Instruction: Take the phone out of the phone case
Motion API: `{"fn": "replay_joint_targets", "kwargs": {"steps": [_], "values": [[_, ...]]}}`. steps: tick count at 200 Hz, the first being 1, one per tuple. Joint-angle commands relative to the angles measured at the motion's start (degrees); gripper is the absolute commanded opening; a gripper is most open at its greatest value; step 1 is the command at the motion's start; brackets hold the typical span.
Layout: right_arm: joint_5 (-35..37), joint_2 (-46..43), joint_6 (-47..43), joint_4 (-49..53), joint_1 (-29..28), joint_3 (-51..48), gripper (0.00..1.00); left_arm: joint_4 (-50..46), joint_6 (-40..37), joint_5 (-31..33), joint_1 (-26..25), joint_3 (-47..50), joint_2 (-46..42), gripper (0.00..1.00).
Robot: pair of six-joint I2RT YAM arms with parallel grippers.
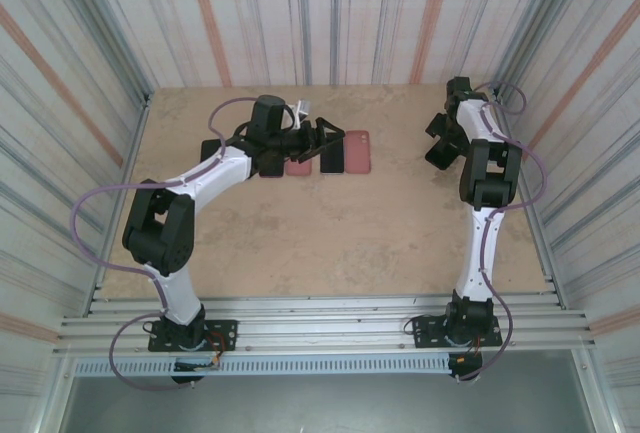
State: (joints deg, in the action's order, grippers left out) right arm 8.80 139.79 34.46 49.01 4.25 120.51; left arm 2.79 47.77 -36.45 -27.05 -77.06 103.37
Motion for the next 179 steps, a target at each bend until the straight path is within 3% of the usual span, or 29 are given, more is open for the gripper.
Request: {"fn": "replay_joint_targets", "kwargs": {"steps": [1, 132, 179], "values": [[-2.63, 3.23, 1.71, 4.62, 0.39, 2.16, 0.96, -1.03, -1.45, -1.38, 0.51, -1.98, -2.08, 0.92], [2.78, 6.91, 2.59, 15.53, -0.34, 6.64, 0.85, 1.86, -1.10, -3.98, 1.71, -1.35, -2.43, 0.92], [-0.36, 3.40, 1.26, 12.03, 0.94, 2.66, 0.73, 3.54, -0.33, -4.94, 2.24, -0.38, -2.28, 0.91]]}}
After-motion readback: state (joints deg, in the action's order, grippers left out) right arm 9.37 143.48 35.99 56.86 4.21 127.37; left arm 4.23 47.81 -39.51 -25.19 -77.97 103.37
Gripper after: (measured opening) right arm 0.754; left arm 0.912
